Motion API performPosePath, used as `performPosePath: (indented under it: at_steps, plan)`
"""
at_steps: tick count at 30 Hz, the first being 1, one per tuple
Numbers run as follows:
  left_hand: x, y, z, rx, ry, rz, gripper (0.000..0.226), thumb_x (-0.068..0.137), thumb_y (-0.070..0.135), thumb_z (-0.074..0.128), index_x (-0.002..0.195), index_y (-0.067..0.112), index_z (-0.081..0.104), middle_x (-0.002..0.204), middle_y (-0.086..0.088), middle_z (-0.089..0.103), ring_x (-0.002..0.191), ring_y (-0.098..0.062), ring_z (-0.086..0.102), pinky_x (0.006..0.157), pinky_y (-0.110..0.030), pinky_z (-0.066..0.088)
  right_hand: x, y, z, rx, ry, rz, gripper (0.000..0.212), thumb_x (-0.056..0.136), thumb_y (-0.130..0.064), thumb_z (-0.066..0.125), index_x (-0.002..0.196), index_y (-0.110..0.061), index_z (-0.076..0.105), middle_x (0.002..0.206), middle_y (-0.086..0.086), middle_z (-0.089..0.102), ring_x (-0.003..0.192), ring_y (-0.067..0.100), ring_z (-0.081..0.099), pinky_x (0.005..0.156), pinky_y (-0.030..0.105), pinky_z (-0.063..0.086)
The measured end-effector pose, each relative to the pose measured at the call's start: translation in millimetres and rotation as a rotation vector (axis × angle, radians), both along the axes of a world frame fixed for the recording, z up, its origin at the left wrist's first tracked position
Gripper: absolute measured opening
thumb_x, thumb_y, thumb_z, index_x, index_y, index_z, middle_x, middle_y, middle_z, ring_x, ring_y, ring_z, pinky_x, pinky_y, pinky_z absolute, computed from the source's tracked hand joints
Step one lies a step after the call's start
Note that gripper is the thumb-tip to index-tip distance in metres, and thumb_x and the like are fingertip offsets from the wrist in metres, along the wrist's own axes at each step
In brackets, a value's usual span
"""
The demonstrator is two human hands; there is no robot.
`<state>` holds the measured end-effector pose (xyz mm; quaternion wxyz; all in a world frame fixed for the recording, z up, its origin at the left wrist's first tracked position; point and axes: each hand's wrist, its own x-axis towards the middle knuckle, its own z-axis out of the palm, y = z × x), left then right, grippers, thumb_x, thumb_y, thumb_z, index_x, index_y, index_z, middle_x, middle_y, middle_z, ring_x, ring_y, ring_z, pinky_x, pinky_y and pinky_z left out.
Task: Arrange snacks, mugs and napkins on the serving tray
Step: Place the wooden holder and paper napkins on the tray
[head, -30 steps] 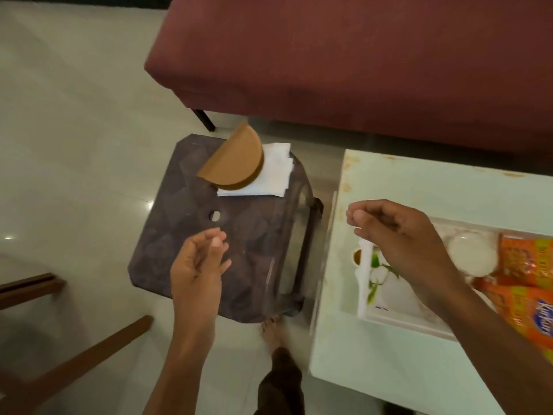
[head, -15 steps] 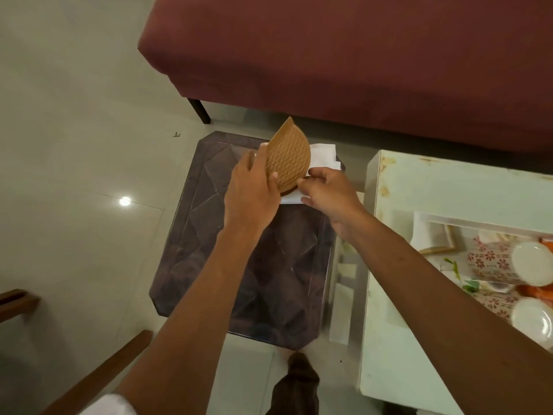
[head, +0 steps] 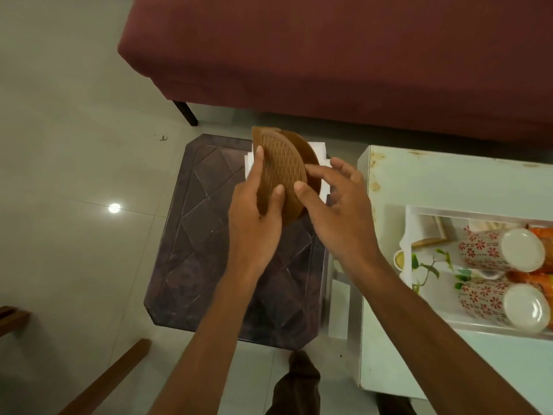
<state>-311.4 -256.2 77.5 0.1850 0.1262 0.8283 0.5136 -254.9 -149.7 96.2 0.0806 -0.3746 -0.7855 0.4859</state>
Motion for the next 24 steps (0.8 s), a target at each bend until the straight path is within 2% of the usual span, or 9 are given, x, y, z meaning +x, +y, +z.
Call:
performPosePath:
  at_steps: [2, 6, 10, 13, 15, 17, 19, 21, 24]
  plan:
    - [24, 5, 6, 0.109, -0.111, -0.033, 0.059, 0.104, 0.03, 0.047, 0.156, 0.036, 0.02, 0.146, 0.009, 0.045, 0.129, -0.013, 0.052, 0.107, -0.047, 0.048, 24, -1, 13, -0.068, 0.051, 0.021, 0.026, 0.091, -0.046, 0.056, 0.116, -0.042, 0.058, 0.144, -0.012, 0.047, 0.129, 0.007, 0.046, 0.106, 0.031, 0.043]
    - [76, 23, 8, 0.265, -0.305, -0.01, 0.051, 0.105, 0.026, 0.045, 0.153, 0.035, 0.032, 0.142, 0.002, 0.055, 0.13, -0.02, 0.056, 0.107, -0.049, 0.048, 75, 5, 33, -0.132, 0.117, -0.016, 0.027, 0.09, -0.042, 0.06, 0.116, -0.039, 0.056, 0.113, -0.023, 0.063, 0.102, -0.006, 0.059, 0.086, 0.015, 0.053]
    - [126, 53, 9, 0.264, -0.382, -0.034, 0.047, 0.103, 0.041, 0.042, 0.149, 0.033, 0.039, 0.15, 0.002, 0.047, 0.135, -0.018, 0.051, 0.107, -0.041, 0.05, 123, 18, 38, -0.287, 0.147, -0.145, 0.05, 0.082, -0.048, 0.064, 0.124, -0.038, 0.041, 0.122, -0.015, 0.062, 0.106, 0.006, 0.064, 0.087, 0.032, 0.057]
    - [161, 77, 16, 0.198, -0.396, -0.087, 0.05, 0.093, 0.067, 0.035, 0.14, 0.051, 0.037, 0.157, 0.019, 0.035, 0.144, 0.0, 0.034, 0.118, -0.037, 0.035, 157, 37, 36, -0.341, 0.138, -0.237, 0.068, 0.075, -0.062, 0.056, 0.135, -0.043, 0.033, 0.124, -0.024, 0.059, 0.102, -0.012, 0.061, 0.077, 0.008, 0.051]
    - [179, 95, 20, 0.254, -0.517, -0.158, 0.074, 0.083, 0.08, 0.028, 0.149, 0.045, 0.031, 0.16, 0.018, 0.03, 0.147, -0.003, 0.029, 0.121, -0.042, 0.029, 175, 50, 32, -0.364, 0.136, -0.274, 0.057, 0.08, -0.061, 0.051, 0.133, -0.047, 0.039, 0.115, -0.039, 0.058, 0.098, -0.024, 0.054, 0.07, -0.003, 0.043]
    - [194, 113, 19, 0.278, -0.63, -0.208, 0.089, 0.075, 0.086, 0.02, 0.153, 0.042, 0.026, 0.158, 0.018, 0.035, 0.145, -0.003, 0.034, 0.119, -0.039, 0.034, 192, 65, 28, -0.391, 0.118, -0.308, 0.031, 0.086, -0.059, 0.045, 0.116, -0.063, 0.045, 0.101, -0.051, 0.055, 0.094, -0.029, 0.051, 0.069, -0.005, 0.041]
    - [209, 129, 14, 0.321, -0.723, -0.178, 0.069, 0.083, 0.08, 0.017, 0.138, 0.048, 0.043, 0.135, 0.03, 0.057, 0.124, 0.011, 0.053, 0.1, -0.019, 0.049, 206, 80, 22, -0.402, 0.103, -0.32, 0.023, 0.089, -0.06, 0.04, 0.108, -0.07, 0.047, 0.106, -0.049, 0.055, 0.101, -0.025, 0.052, 0.08, 0.001, 0.042]
    - [220, 141, 3, 0.338, -0.803, -0.147, 0.047, 0.092, 0.068, 0.011, 0.119, 0.057, 0.049, 0.105, 0.043, 0.066, 0.101, 0.019, 0.062, 0.084, -0.009, 0.049, 218, 94, 11, -0.403, 0.103, -0.321, 0.035, 0.092, -0.06, 0.036, 0.124, -0.055, 0.05, 0.12, -0.031, 0.059, 0.114, -0.009, 0.054, 0.09, 0.014, 0.042]
    - [229, 154, -17, 0.303, -0.868, -0.101, 0.054, 0.085, 0.073, 0.01, 0.12, 0.056, 0.048, 0.105, 0.041, 0.064, 0.104, 0.015, 0.058, 0.097, -0.015, 0.041, 228, 114, -6, -0.463, 0.066, -0.356, 0.044, 0.098, -0.054, 0.029, 0.134, -0.038, 0.049, 0.125, -0.013, 0.061, 0.118, 0.002, 0.055, 0.101, 0.028, 0.044]
